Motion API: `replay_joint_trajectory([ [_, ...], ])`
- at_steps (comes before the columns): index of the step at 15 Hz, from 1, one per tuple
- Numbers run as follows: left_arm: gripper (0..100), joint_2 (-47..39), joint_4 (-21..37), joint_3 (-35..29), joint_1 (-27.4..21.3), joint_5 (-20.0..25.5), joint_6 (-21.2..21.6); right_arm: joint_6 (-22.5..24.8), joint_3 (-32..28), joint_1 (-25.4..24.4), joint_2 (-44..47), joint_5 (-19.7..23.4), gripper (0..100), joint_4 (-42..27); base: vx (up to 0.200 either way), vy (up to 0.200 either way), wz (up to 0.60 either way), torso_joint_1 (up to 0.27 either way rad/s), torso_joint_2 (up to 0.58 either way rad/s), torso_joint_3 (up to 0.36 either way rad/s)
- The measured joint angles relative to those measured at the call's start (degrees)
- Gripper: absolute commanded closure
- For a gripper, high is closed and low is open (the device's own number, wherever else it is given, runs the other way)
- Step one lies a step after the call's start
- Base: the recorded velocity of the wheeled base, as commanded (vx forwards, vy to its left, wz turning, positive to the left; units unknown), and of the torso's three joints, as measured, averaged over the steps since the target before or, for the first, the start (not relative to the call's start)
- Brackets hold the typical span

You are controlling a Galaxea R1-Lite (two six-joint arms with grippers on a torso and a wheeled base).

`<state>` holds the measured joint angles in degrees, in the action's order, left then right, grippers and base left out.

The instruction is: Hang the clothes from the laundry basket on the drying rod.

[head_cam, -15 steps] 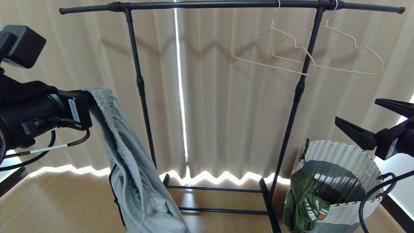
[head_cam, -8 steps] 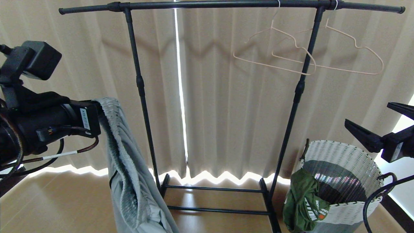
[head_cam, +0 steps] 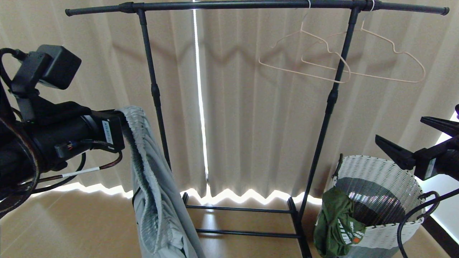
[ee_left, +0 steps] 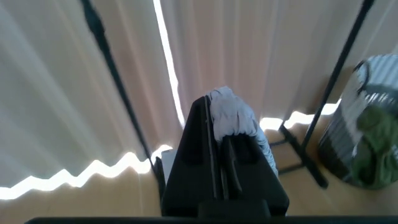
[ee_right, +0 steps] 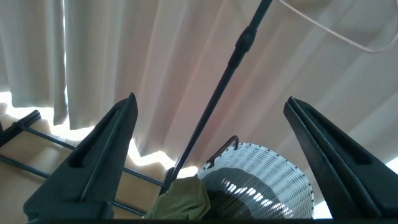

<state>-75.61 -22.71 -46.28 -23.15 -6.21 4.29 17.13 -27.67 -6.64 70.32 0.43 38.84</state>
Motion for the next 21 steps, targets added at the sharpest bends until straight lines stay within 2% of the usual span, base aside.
replay_joint_trajectory([
  [1, 100, -0.57, -1.8, 0.3, -0.96, 0.0, 0.06, 0.0, 0.22, 0.0, 0.24, 0.0, 0, -0.15, 0.0, 0.0, 0.0, 0.046, -0.24, -0.173],
  [5, 100, -1.6, -1.67, 0.79, -3.28, -0.11, 0.17, 0.0, 0.52, 0.0, 0.6, 0.0, 0, -0.28, 0.0, 0.0, 0.0, 0.084, -0.33, -0.272],
  [10, 100, -1.73, -1.91, 1.32, -3.56, -0.11, 0.3, -0.05, 0.69, 0.0, 0.61, 0.0, 0, 0.02, 0.0, 0.0, 0.0, 0.177, -0.49, -0.291],
  [17, 100, -0.72, -1.95, 5.6, -3.5, 0.07, 0.63, -0.09, 0.67, 0.0, 0.63, 0.0, 0, -0.02, 0.0, 0.0, 0.0, 0.198, -0.47, -0.278],
  [21, 100, -0.57, -2.11, 6.51, -3.5, -0.02, 1.61, -0.18, 1.22, 0.21, 0.63, 0.0, 0, 0.07, 0.0, 0.0, 0.0, 0.085, -0.2, -0.112],
])
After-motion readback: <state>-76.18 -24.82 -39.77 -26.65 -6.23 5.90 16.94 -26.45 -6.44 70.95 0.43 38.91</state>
